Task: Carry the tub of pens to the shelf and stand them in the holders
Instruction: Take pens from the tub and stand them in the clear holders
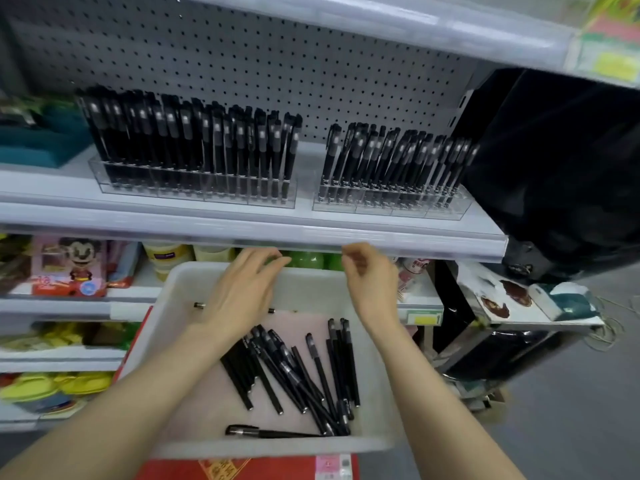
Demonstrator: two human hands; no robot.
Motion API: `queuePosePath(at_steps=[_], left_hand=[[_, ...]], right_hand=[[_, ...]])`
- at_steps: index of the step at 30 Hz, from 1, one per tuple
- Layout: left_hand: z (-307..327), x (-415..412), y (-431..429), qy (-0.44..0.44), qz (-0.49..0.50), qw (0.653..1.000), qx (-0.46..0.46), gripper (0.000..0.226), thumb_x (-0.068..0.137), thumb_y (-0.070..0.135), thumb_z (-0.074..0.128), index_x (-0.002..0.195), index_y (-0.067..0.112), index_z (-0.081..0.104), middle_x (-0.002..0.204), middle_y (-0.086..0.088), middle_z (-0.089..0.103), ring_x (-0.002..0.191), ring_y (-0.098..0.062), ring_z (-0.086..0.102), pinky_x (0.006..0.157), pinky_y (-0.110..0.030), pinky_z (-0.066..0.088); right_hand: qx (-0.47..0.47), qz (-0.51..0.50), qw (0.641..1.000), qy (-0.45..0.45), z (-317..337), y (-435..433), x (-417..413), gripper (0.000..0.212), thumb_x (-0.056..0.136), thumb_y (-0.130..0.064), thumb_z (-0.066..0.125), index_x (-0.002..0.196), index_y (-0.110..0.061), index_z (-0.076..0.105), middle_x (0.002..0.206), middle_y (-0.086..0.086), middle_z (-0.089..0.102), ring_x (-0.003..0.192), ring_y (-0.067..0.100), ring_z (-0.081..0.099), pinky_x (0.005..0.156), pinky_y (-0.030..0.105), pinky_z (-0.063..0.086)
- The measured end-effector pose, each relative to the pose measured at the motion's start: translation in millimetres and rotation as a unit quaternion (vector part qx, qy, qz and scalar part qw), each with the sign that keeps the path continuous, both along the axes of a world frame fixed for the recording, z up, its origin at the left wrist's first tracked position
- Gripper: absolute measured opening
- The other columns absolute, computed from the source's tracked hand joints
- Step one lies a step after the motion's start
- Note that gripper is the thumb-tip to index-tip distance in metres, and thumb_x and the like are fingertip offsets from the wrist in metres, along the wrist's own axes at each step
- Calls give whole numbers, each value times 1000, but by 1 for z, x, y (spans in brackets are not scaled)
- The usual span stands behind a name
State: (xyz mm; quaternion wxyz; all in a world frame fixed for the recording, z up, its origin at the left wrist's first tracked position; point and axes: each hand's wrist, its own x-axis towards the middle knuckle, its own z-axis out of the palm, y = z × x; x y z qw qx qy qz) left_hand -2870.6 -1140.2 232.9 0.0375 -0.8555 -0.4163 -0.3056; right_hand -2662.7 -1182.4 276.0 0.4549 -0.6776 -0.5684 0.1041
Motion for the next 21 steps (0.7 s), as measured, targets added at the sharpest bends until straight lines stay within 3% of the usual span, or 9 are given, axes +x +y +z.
queuePosePath(at_steps=[7,12,16,21], left_hand=[[-27,-15,-4,49,30,998,-39,58,79,-1,67,135,5,54,132,-15,53,122,-35,46,104,-46,43],[-29,-13,-4,39,38,997,-52,59,81,1,64,138,8,52,133,-11,51,124,-31,43,107,-43,40],[-28,-13,-6,34,35,998,-49,58,81,0,64,137,7,53,131,-10,53,121,-30,44,107,-41,40],[-25,-13,-6,39,34,997,-63,59,80,-1,64,137,8,52,131,-10,53,120,-30,44,105,-42,41]], right_hand=[[-232,42,970,-54,-57,-17,-26,11,89,-18,66,99,-14,69,91,5,71,88,21,66,82,33,53],[-351,51,903,-241,-64,-23,-31,29,83,-37,69,92,-10,68,91,9,69,88,29,65,71,33,52],[-370,56,888,-267,-69,-22,-36,32,81,-39,71,94,-10,68,96,11,69,90,30,64,66,29,42],[-367,58,903,-216,-70,-20,-36,26,80,-33,68,87,-9,70,91,10,71,89,30,65,69,30,49]])
